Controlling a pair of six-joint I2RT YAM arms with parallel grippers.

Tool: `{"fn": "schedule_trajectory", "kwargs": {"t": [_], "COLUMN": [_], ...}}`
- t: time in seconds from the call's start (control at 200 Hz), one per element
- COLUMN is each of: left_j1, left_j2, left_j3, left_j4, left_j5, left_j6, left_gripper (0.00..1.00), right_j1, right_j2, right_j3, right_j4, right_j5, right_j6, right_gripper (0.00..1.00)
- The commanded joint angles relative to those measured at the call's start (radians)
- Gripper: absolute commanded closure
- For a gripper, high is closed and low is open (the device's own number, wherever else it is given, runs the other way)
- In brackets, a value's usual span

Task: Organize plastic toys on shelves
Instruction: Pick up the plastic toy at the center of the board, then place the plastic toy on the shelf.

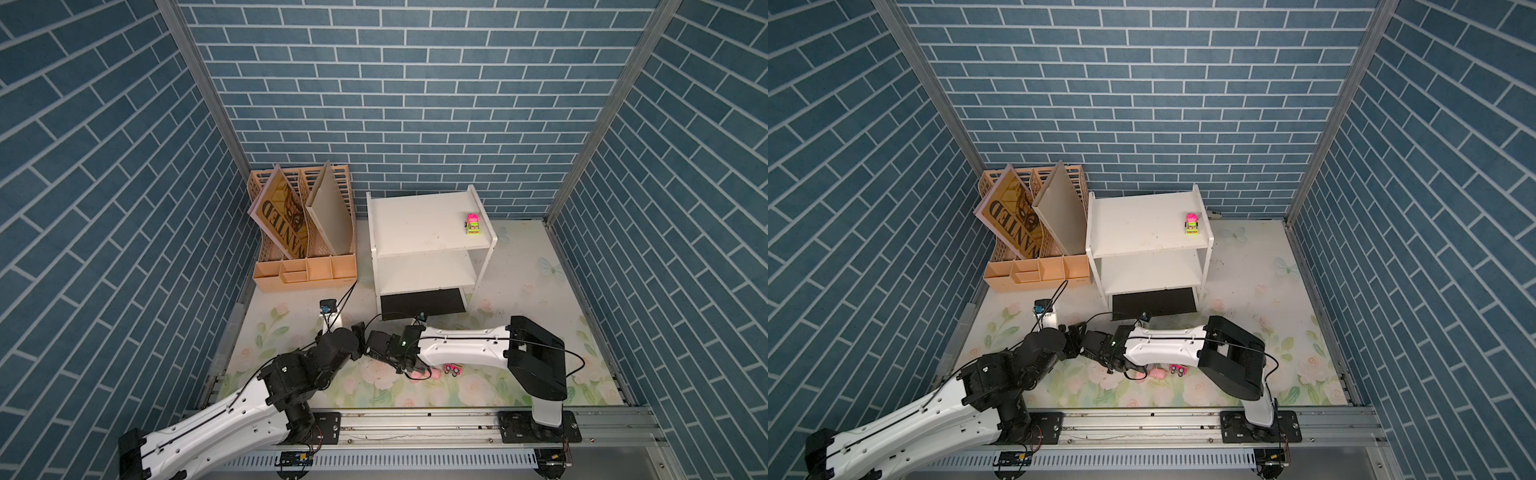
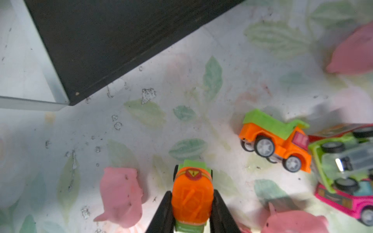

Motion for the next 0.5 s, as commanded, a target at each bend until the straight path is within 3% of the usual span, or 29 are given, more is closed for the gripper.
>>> {"fn": "schedule_trajectory", "kwargs": {"t": [0.0, 0.105, 0.245, 0.37, 0.495], "left_j1": [-0.001, -0.001, 0.000, 0.001, 0.003], "left_j2": [0.018, 0.037, 0.066, 0.094, 0.135], "left_j3": [-0.006, -0.003, 0.001, 0.002, 0.009], "left_j4": [0.015, 0.040, 0.068, 0.094, 0.115], "left_j5": [0.025, 0.033, 0.039, 0.048, 0.059], "left_j6": [0.019, 0.027, 0.038, 0.042, 0.045], "left_gripper": [0.36, 0.36, 0.36, 0.36, 0.36], "right_j1": [0.014, 0.018, 0.017, 0.006, -0.038], "right_j2": [-0.095, -0.249, -0.420, -0.465, -0.420], "right_j3": [0.049, 0.011, 0.084, 0.281, 0.562], "right_j4": [-0.082, -0.049, -0.177, -0.338, -0.470], "right_j5": [0.072, 0.075, 0.100, 0.145, 0.189], "right_j6": [-0.131, -0.355, -0.535, -0.679, -0.832], "right_gripper": [0.81, 0.82, 0.85, 0.85, 0.84]}}
